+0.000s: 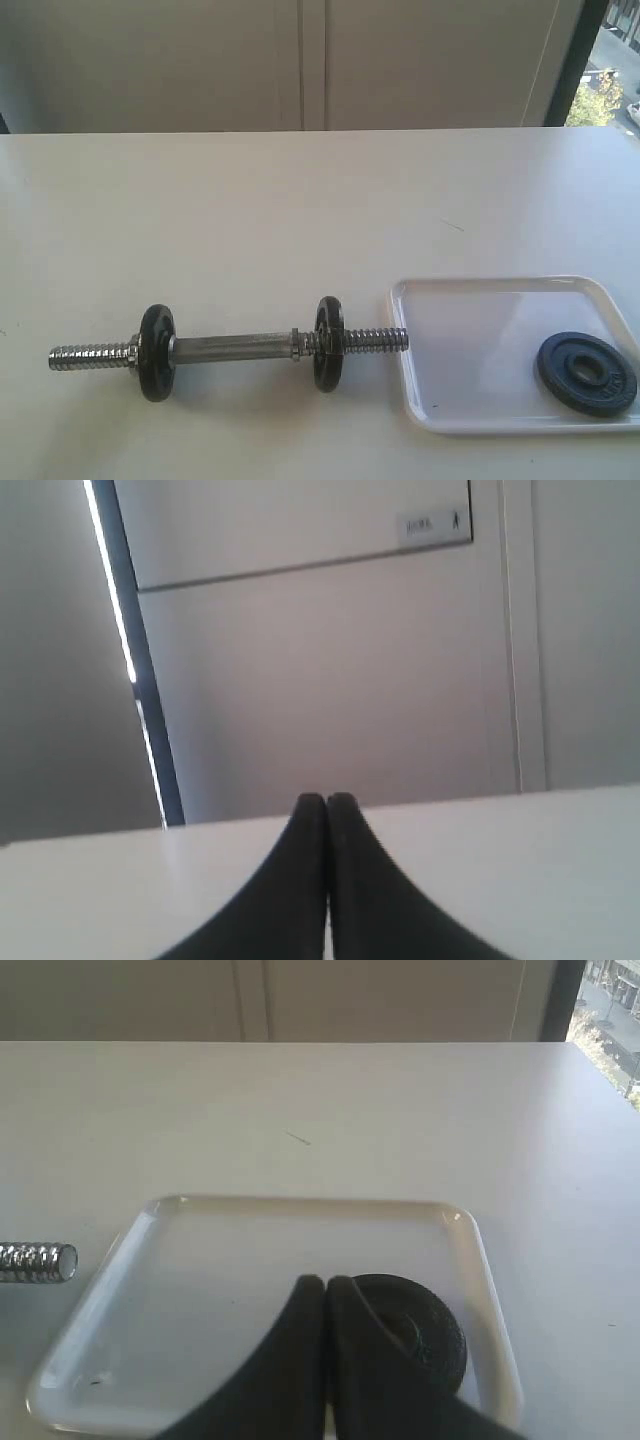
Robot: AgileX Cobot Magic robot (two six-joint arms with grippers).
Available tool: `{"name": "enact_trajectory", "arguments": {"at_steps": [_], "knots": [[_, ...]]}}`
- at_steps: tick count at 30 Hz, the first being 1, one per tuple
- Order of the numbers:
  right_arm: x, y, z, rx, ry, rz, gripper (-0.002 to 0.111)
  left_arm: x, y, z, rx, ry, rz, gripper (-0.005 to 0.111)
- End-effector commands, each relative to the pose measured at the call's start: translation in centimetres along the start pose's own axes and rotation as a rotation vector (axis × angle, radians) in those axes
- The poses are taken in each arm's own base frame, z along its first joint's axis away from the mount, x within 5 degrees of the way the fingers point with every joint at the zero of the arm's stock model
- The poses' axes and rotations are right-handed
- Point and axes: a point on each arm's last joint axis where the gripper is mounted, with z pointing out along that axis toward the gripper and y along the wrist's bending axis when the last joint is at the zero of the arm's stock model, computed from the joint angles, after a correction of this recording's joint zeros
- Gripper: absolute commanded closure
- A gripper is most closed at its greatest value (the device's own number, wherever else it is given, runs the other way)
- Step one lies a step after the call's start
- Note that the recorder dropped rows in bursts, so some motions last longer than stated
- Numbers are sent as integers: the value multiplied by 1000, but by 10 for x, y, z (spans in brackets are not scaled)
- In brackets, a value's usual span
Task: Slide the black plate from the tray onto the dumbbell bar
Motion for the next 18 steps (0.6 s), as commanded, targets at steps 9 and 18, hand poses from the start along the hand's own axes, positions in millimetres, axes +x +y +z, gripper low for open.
{"name": "enact_trajectory", "arguments": {"at_steps": [9,18], "knots": [[0,1,0,-18,-10,-16,108,-51,11,-9,-82,-453,-147,107],[0,1,0,-18,-10,-16,108,-55,6,-8,50,-436,-469,107]]}}
